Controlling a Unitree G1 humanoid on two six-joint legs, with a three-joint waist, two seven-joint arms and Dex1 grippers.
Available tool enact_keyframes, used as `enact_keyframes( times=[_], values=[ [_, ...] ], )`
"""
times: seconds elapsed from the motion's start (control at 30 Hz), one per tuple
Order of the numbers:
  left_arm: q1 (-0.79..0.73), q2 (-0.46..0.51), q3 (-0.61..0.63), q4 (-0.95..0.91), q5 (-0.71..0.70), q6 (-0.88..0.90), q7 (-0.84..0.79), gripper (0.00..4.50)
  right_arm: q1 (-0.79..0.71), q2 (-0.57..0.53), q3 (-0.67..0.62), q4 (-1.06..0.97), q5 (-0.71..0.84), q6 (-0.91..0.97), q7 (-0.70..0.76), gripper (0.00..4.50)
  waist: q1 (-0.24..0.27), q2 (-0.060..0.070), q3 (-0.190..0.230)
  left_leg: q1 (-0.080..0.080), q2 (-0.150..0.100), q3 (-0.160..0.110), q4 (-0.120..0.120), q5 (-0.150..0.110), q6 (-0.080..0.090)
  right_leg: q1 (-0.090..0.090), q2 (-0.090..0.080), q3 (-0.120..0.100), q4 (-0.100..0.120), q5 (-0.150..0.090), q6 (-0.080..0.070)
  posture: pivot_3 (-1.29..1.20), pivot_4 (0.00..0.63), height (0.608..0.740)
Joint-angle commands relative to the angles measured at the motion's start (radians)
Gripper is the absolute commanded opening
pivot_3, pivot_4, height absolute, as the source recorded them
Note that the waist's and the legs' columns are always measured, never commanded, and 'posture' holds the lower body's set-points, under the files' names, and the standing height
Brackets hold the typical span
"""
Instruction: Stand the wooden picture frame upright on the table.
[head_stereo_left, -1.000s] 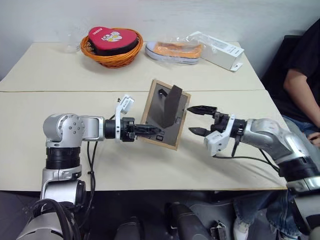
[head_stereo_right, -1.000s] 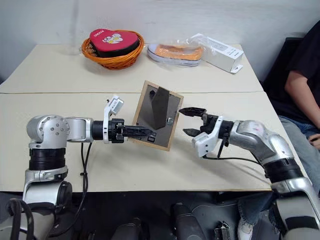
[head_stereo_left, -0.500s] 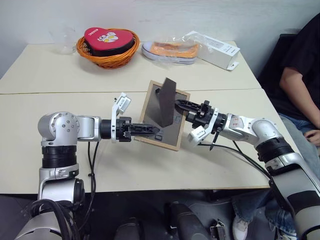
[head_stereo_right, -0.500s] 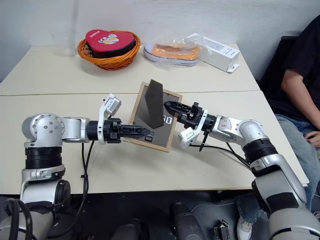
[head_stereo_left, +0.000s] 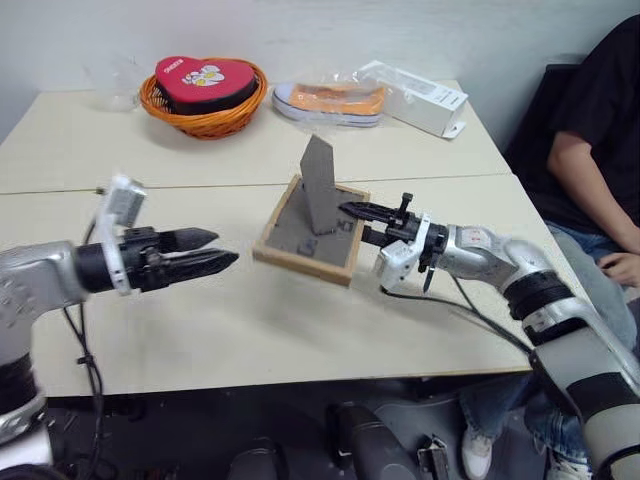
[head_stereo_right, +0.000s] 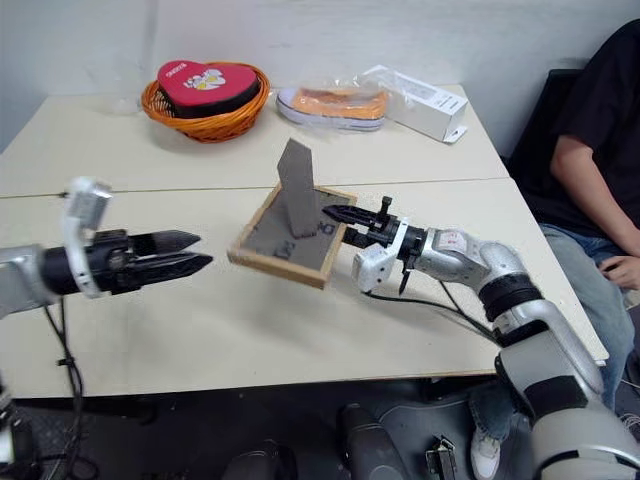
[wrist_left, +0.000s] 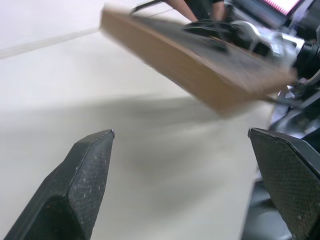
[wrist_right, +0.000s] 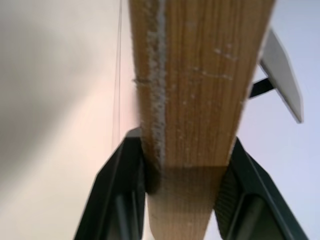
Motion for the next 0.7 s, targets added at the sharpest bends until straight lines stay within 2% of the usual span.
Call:
enact_keyframes(
  times=[0.03, 0.1, 0.2, 0.3, 0.4, 0.43, 0.5, 0.67, 0.7],
  values=[
    [0.044, -0.061, 0.06, -0.086, -0.014, -0.107, 0.064, 4.5, 0.122, -0.005, -0.086, -0.416, 0.765, 0.739, 0.483, 1.23, 0.025, 0.0, 0.0, 0.0, 0.0, 0.0, 0.001, 0.0, 0.0, 0.0, 0.0, 0.0, 0.001, 0.0, 0.0, 0.0, 0.15, 0.74],
    [0.048, -0.095, 0.054, -0.092, -0.032, -0.121, 0.103, 4.5, 0.153, -0.009, -0.125, -0.493, 0.902, 1.009, 0.532, 1.23, 0.036, 0.001, 0.0, -0.004, 0.001, -0.003, 0.007, -0.002, 0.003, 0.0, -0.001, -0.002, 0.002, 0.001, 0.001, 0.0, 0.15, 0.74],
    [0.065, -0.105, 0.023, -0.112, -0.035, -0.146, 0.114, 4.5, 0.17, 0.024, -0.168, -0.485, 0.939, 1.215, 0.514, 1.23, 0.049, 0.0, 0.0, -0.004, 0.001, -0.003, 0.008, -0.005, 0.008, 0.0, -0.001, -0.003, 0.001, 0.001, 0.001, 0.0, 0.15, 0.74],
    [0.072, -0.099, 0.001, -0.107, -0.042, -0.168, 0.113, 4.5, 0.19, 0.066, -0.201, -0.459, 0.933, 1.349, 0.509, 1.23, 0.052, 0.0, 0.0, -0.005, 0.001, -0.002, 0.006, -0.006, 0.008, -0.001, -0.001, -0.003, -0.001, 0.001, 0.001, 0.0, 0.15, 0.74],
    [0.075, -0.086, -0.019, -0.093, -0.045, -0.188, 0.105, 4.5, 0.217, 0.09, -0.212, -0.462, 0.875, 1.383, 0.529, 1.23, 0.05, 0.0, 0.0, -0.007, 0.001, -0.001, 0.005, -0.004, 0.006, -0.003, -0.001, -0.002, -0.002, 0.001, 0.001, 0.0, 0.15, 0.74],
    [0.075, -0.08, -0.028, -0.087, -0.044, -0.194, 0.099, 4.5, 0.229, 0.094, -0.214, -0.469, 0.864, 1.398, 0.536, 1.94, 0.05, 0.0, 0.0, -0.008, 0.001, 0.0, 0.005, -0.005, 0.006, -0.003, -0.001, -0.002, -0.001, 0.001, 0.001, 0.0, 0.15, 0.74],
    [0.075, -0.064, -0.048, -0.078, -0.04, -0.206, 0.085, 4.5, 0.256, 0.091, -0.215, -0.502, 0.846, 1.424, 0.558, 2.46, 0.052, 0.0, 0.0, -0.007, 0.001, 0.0, 0.005, -0.005, 0.006, -0.003, -0.001, -0.002, -0.002, 0.001, 0.001, 0.0, 0.15, 0.74],
    [0.065, -0.031, -0.063, -0.051, -0.047, -0.24, 0.052, 4.5, 0.307, 0.03, -0.252, -0.655, 0.829, 1.497, 0.605, 4.3, 0.051, 0.0, 0.0, -0.007, 0.001, 0.0, 0.005, -0.005, 0.006, -0.003, -0.001, -0.002, -0.002, 0.001, 0.001, 0.0, 0.15, 0.74],
    [0.058, -0.024, -0.061, -0.041, -0.054, -0.24, 0.046, 4.5, 0.311, -0.007, -0.27, -0.695, 0.826, 1.517, 0.61, 4.46, 0.051, 0.0, 0.0, -0.007, 0.001, 0.0, 0.005, -0.005, 0.006, -0.003, -0.001, -0.002, -0.002, 0.001, 0.001, 0.0, 0.15, 0.74]
  ],
)
